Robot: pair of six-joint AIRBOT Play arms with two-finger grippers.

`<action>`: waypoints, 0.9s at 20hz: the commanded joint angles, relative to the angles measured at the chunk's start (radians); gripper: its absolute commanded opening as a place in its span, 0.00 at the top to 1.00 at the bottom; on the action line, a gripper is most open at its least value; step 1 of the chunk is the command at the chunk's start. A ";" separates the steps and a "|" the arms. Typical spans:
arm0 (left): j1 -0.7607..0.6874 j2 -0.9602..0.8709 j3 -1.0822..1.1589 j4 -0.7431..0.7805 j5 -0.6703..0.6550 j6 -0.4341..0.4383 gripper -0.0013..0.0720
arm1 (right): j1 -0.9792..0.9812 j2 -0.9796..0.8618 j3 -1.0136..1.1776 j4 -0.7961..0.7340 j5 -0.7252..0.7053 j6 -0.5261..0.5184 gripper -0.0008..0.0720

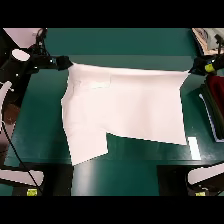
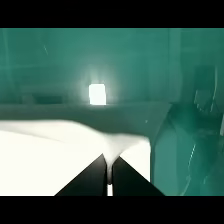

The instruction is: Fold the shirts.

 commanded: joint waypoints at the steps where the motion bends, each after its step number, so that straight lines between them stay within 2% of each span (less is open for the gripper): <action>1: 0.001 -0.002 -0.031 0.233 -0.162 -0.098 0.95 | 0.012 0.082 -0.192 0.000 -0.048 -0.006 0.97; 3: 0.001 -0.002 -0.062 0.302 -0.192 -0.115 0.94 | 0.033 0.109 -0.281 0.000 -0.072 -0.008 0.97; 8: 0.001 -0.002 -0.084 0.307 -0.223 -0.145 0.94 | 0.055 0.124 -0.395 0.011 -0.088 -0.006 0.97; 9: 0.001 -0.002 -0.084 0.308 -0.237 -0.156 0.62 | 0.055 0.124 -0.401 0.013 -0.072 -0.006 0.94; 10: 0.004 0.000 -0.083 0.307 -0.260 -0.172 0.24 | 0.055 0.124 -0.399 0.013 -0.055 -0.006 0.67; 11: 0.011 0.004 -0.083 0.314 -0.290 -0.191 0.29 | 0.052 0.124 -0.391 0.011 -0.028 -0.005 0.44; 12: 0.026 0.016 -0.082 0.323 -0.317 -0.195 0.32 | 0.043 0.124 -0.375 0.011 0.020 -0.006 0.44; 14: 0.073 0.066 -0.087 0.341 -0.395 -0.217 0.32 | 0.011 0.153 -0.361 0.011 0.098 -0.016 0.44; 18: 0.119 0.302 -0.316 0.367 -0.459 -0.252 0.32 | -0.063 0.302 -0.466 0.011 0.108 -0.026 0.44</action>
